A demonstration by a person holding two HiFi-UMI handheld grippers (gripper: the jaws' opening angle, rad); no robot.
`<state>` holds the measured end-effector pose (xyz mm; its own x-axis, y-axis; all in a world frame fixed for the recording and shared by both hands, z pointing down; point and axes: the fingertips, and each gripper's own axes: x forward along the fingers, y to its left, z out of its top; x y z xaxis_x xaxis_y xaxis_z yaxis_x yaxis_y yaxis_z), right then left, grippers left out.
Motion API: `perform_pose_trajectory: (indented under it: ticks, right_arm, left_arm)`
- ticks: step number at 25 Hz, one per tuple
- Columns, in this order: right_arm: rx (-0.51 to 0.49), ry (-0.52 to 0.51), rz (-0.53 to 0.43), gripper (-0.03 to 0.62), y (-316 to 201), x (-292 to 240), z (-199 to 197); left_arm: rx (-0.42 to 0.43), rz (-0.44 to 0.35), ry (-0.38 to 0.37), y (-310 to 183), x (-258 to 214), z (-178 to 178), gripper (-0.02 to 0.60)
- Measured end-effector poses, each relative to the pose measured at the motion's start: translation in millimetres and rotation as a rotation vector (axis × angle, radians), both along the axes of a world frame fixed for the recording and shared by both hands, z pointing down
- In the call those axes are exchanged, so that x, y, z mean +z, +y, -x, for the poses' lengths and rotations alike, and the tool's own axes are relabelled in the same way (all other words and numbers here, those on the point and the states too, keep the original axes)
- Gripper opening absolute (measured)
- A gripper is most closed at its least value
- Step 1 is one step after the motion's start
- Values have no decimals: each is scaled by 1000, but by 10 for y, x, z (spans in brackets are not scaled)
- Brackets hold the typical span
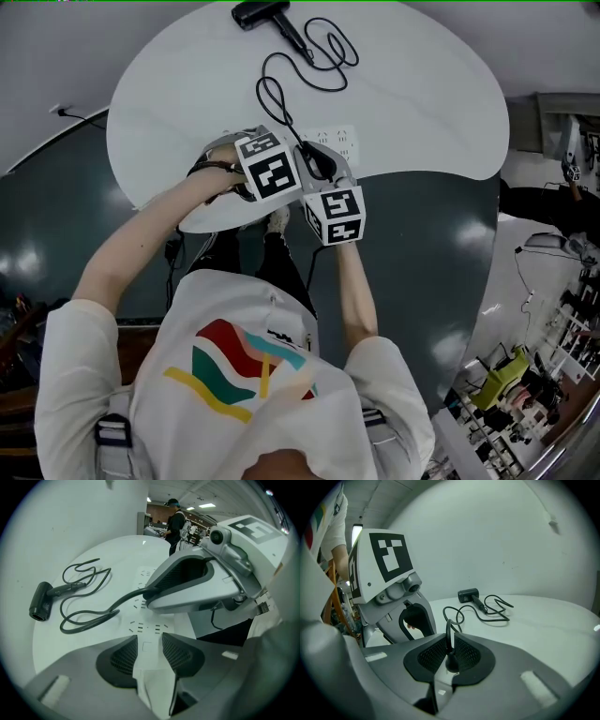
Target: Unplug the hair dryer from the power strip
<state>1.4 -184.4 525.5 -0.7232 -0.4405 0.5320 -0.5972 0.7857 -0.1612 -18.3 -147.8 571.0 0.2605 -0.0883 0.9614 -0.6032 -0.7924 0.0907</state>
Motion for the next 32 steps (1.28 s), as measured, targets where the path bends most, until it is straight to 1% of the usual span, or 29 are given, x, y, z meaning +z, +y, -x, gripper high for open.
perform_pose_trajectory:
  ticks: [3,5,8,9,10,12,13,14,15,16,17,18,19,20,22,24,28,32]
  right_arm:
    - [-19,14,-20,61,-33,-23,16]
    - [-21,2,-20,61,-54,-37,35]
    - [40,-94,29,54,-156,-82,14]
    - [63,-119,42,38,-188,-90,-3]
    - [69,-118,41,38,-204,-81,-16]
    - [43,-95,26,38,-192,-89,-13]
    - [32,-121,6,38,-203,-202,11]
    - [37,-198,-35,38,-269,-473,38]
    - [55,-296,-106,38,-407,-899,53]
    - [65,-351,-211,37,-590,-1363,61]
    - [54,-334,-318,37,-759,-1705,70]
    - [27,-286,-380,38,-862,-1861,67]
    - [6,-255,-387,38,-896,-1880,27]
    - [4,-251,-368,40,-899,-1844,-49]
    - [31,-265,-344,40,-914,-1772,-191]
    - [30,-243,-342,40,-892,-1719,-236]
    - [-29,-197,-341,40,-816,-1714,-147]
    - [-56,-183,-343,40,-808,-1724,-12]
  left_arm:
    - [-12,3,9,-28,-4,-9,167]
    - [-21,6,12,-41,0,1,167]
    - [-28,7,9,-87,16,-11,166]
    - [-24,8,3,-100,27,-23,166]
    - [-16,9,-4,-109,34,-33,165]
    - [1,6,-12,-100,24,-45,160]
    - [9,7,-14,-91,13,-47,160]
    - [27,7,-22,-87,7,-56,159]
    - [52,6,-35,-91,10,-71,146]
    - [71,4,-47,-106,17,-75,146]
    - [72,-2,-52,-120,25,-57,146]
    - [59,-10,-47,-108,37,-29,146]
    - [42,-15,-32,-68,52,-13,146]
    - [29,-19,-17,-32,65,-14,146]
    - [22,-26,-3,-34,73,-28,146]
    - [25,-26,3,-40,63,-54,146]
    - [28,-25,2,-41,24,-85,146]
    - [26,-27,5,-20,-15,-101,146]
